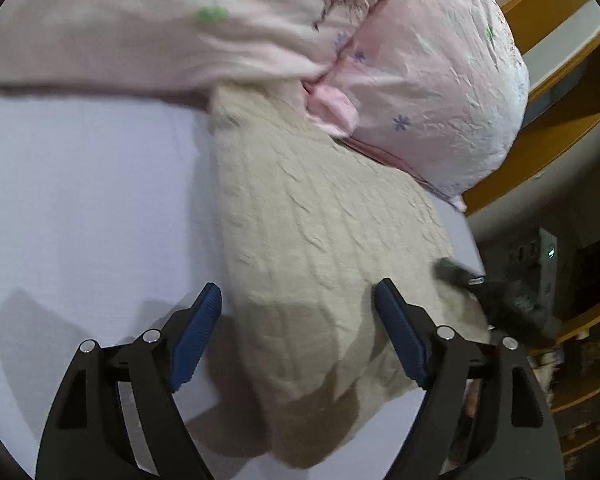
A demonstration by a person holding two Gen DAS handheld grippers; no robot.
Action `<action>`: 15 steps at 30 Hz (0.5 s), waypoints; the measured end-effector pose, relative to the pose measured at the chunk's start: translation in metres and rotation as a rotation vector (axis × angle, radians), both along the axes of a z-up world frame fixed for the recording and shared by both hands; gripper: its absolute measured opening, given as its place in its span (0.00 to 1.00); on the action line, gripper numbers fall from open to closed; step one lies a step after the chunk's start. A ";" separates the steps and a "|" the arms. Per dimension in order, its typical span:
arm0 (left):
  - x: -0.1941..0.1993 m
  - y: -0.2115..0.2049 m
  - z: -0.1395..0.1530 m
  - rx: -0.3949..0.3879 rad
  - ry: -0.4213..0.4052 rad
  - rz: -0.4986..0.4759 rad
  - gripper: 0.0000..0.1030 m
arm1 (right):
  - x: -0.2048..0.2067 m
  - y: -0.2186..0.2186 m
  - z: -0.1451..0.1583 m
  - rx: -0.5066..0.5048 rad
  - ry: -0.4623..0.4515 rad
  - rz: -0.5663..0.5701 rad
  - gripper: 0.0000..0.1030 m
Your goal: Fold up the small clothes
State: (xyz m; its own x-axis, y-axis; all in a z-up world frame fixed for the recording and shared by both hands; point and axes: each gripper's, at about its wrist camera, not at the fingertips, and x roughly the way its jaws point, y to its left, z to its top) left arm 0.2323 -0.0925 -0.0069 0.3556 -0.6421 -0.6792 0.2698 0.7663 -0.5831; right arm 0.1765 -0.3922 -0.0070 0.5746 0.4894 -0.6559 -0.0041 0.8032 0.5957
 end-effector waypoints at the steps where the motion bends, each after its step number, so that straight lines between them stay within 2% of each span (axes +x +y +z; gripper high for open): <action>1: -0.001 -0.007 -0.004 -0.017 0.021 -0.012 0.77 | -0.001 0.000 0.000 0.017 -0.009 0.002 0.43; 2: -0.007 -0.008 -0.001 0.002 -0.019 -0.015 0.73 | -0.003 0.001 0.000 0.030 -0.020 0.003 0.36; 3: -0.011 -0.012 0.000 0.035 -0.034 -0.032 0.63 | -0.006 0.002 0.003 0.035 -0.038 0.002 0.33; 4: -0.015 -0.009 0.004 0.045 -0.053 -0.041 0.47 | -0.009 0.005 0.009 0.047 -0.067 0.004 0.32; 6: -0.024 0.010 0.021 -0.002 -0.102 -0.065 0.41 | -0.015 0.012 0.023 0.075 -0.122 0.028 0.29; 8: -0.040 0.029 0.041 0.017 -0.195 -0.067 0.41 | -0.019 0.029 0.034 0.101 -0.179 0.085 0.29; 9: -0.050 0.040 0.052 0.056 -0.261 -0.068 0.41 | -0.018 0.039 0.037 0.092 -0.190 0.113 0.30; 10: -0.054 0.043 0.056 0.086 -0.291 -0.071 0.43 | -0.015 0.055 0.036 0.045 -0.186 0.148 0.31; 11: -0.061 0.052 0.058 0.164 -0.331 -0.067 0.44 | -0.010 0.069 0.034 -0.028 -0.171 0.166 0.36; 13: -0.063 0.059 0.048 0.322 -0.348 -0.036 0.52 | -0.008 0.092 0.032 -0.237 -0.159 0.113 0.44; 14: -0.062 0.061 0.040 0.366 -0.323 -0.024 0.54 | -0.012 0.094 0.034 -0.277 -0.178 0.083 0.50; 15: -0.061 0.065 0.034 0.369 -0.298 -0.016 0.58 | -0.022 0.094 0.041 -0.280 -0.227 0.049 0.53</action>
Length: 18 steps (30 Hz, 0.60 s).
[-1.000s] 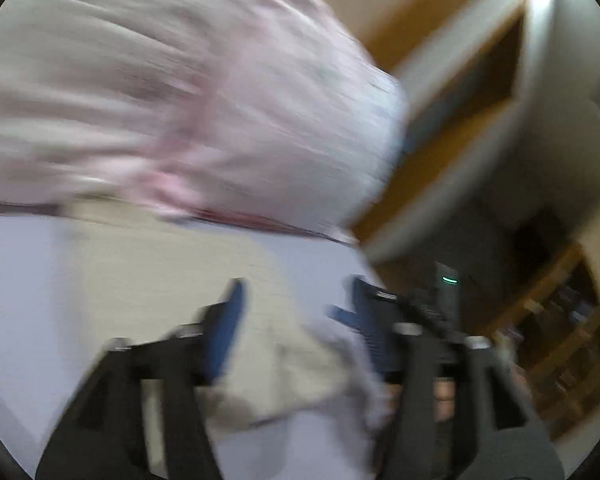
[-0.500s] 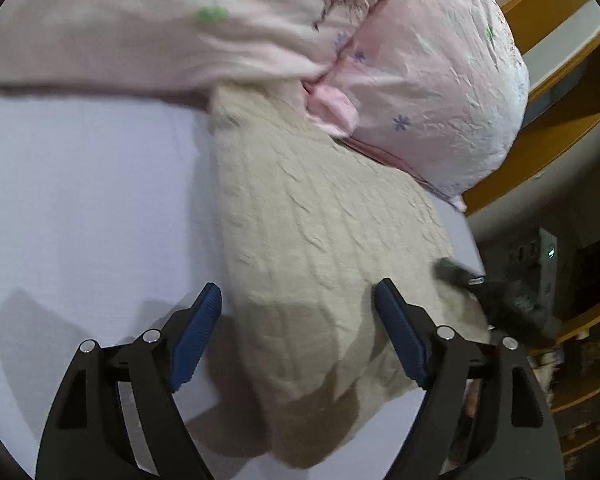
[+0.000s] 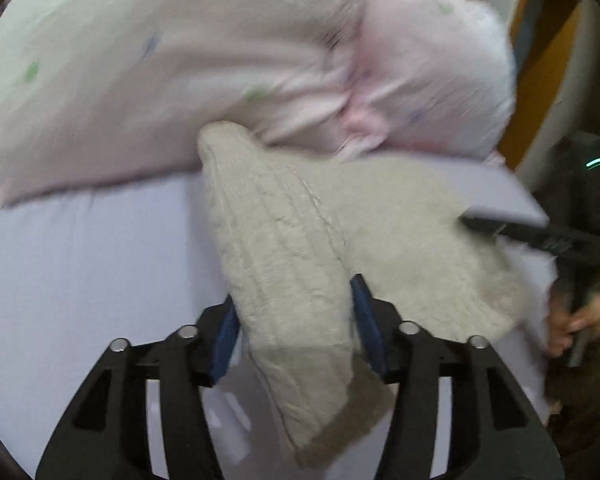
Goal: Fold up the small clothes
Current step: 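Lay the folded hem onto the collar and open the left gripper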
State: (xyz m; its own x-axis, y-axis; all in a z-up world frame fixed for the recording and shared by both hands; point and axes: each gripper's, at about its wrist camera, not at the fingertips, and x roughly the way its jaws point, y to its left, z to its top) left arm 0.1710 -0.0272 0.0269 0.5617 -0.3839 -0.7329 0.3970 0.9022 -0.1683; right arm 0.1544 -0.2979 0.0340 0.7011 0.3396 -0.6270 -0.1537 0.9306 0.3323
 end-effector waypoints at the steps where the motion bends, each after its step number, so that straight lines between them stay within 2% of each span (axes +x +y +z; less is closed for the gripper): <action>1: -0.003 0.007 -0.002 -0.026 -0.005 0.017 0.61 | -0.008 -0.002 0.005 0.019 -0.033 -0.010 0.55; 3: -0.007 0.009 0.002 -0.019 -0.041 0.032 0.67 | -0.021 0.002 0.011 0.048 -0.069 0.007 0.65; 4: -0.009 0.008 0.002 -0.010 -0.053 0.035 0.68 | -0.020 0.007 0.009 0.026 -0.048 0.028 0.65; 5: -0.010 0.004 0.002 0.006 -0.063 0.034 0.69 | -0.015 0.018 0.002 -0.014 -0.011 0.046 0.59; 6: -0.010 0.003 0.000 0.023 -0.070 0.030 0.69 | -0.007 0.027 -0.010 -0.098 0.046 0.023 0.21; 7: -0.010 0.001 -0.001 0.032 -0.072 0.034 0.69 | 0.001 0.025 -0.019 -0.096 0.073 -0.015 0.18; 9: -0.018 0.004 -0.001 0.017 -0.074 0.036 0.69 | 0.002 0.011 -0.023 0.002 0.083 -0.052 0.19; 11: -0.032 0.007 0.002 0.030 -0.098 0.061 0.69 | -0.010 0.011 -0.014 -0.002 0.045 -0.056 0.20; 13: -0.054 0.016 0.004 0.048 -0.118 0.080 0.83 | -0.034 0.012 -0.001 -0.035 -0.012 -0.063 0.34; 15: -0.068 0.014 0.002 0.077 -0.127 0.097 0.90 | -0.060 0.014 0.007 -0.067 -0.052 -0.090 0.98; 16: -0.073 0.012 0.000 0.102 -0.125 0.110 0.94 | -0.079 0.017 0.011 -0.101 -0.084 -0.119 0.98; 18: -0.084 0.006 -0.008 0.177 -0.106 0.149 0.99 | -0.100 0.022 0.011 -0.174 -0.084 -0.161 0.98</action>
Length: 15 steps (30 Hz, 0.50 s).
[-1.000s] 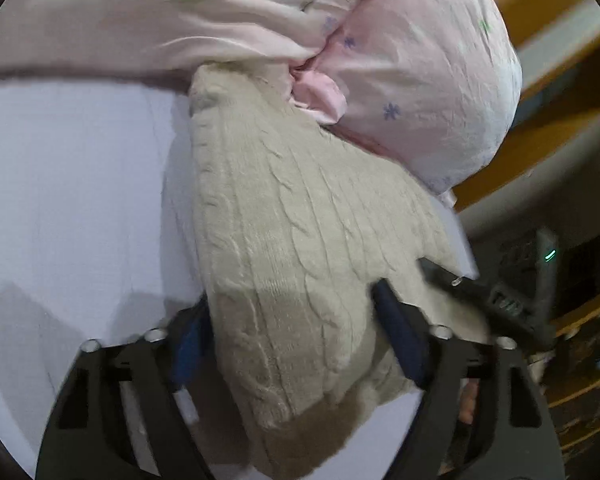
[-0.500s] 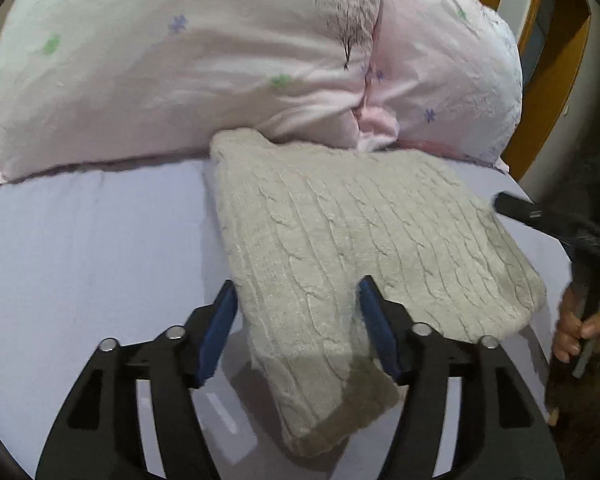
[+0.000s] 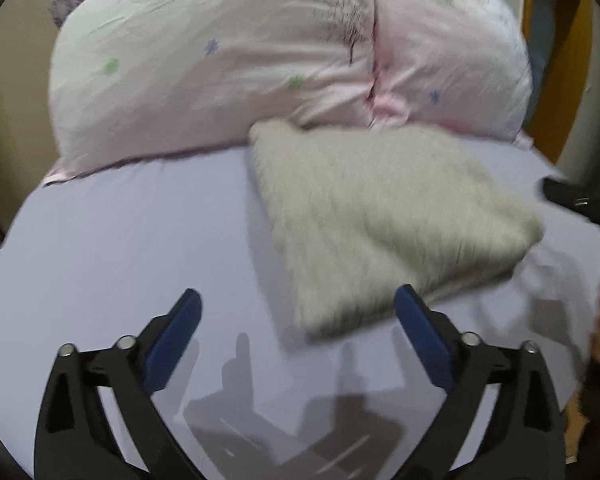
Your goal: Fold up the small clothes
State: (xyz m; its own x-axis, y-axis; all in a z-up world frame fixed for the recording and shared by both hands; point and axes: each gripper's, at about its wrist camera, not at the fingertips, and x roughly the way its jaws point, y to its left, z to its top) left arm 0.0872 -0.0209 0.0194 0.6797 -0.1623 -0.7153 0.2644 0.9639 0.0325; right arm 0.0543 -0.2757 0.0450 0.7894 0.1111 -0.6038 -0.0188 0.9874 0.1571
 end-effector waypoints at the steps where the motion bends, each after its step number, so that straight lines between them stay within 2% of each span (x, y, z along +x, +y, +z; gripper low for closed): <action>1: -0.004 -0.004 -0.006 0.042 0.018 0.027 0.99 | -0.008 0.008 -0.007 -0.054 0.029 -0.032 0.98; 4: -0.009 -0.010 -0.019 0.092 0.069 0.059 0.99 | -0.011 0.029 -0.033 -0.148 0.121 -0.048 0.98; 7: -0.010 -0.014 -0.032 0.116 0.116 0.075 0.99 | -0.003 0.042 -0.051 -0.127 0.185 -0.016 0.98; 10: -0.009 -0.013 -0.033 0.102 0.125 0.089 0.99 | 0.002 0.049 -0.063 -0.137 0.227 -0.005 0.98; 15: -0.005 -0.003 -0.037 0.020 0.166 0.105 0.99 | 0.001 0.054 -0.071 -0.157 0.251 -0.033 0.98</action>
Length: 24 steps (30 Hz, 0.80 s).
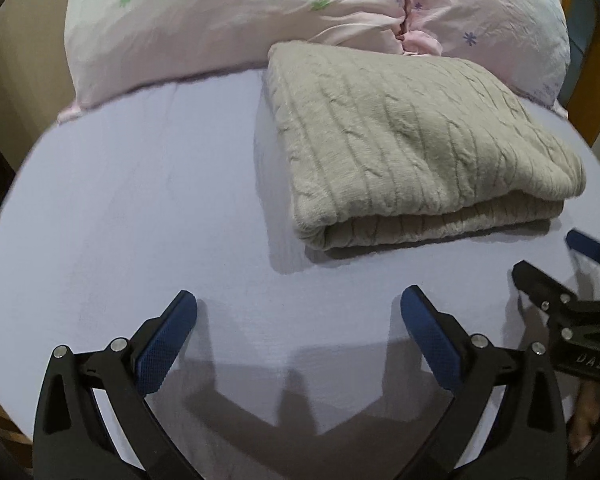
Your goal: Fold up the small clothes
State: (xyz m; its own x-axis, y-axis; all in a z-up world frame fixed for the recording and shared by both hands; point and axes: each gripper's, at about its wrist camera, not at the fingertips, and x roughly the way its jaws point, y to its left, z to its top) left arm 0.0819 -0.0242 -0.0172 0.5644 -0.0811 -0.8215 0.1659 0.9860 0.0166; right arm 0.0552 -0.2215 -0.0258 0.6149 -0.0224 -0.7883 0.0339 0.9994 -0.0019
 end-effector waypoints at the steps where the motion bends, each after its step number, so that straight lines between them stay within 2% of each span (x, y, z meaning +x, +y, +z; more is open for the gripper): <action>1: 0.000 0.000 0.000 0.003 0.000 -0.001 0.99 | 0.000 0.000 -0.001 -0.001 0.001 -0.002 0.98; 24: 0.001 0.004 0.000 0.008 0.018 -0.007 0.99 | 0.000 0.002 -0.004 -0.001 0.024 -0.017 0.98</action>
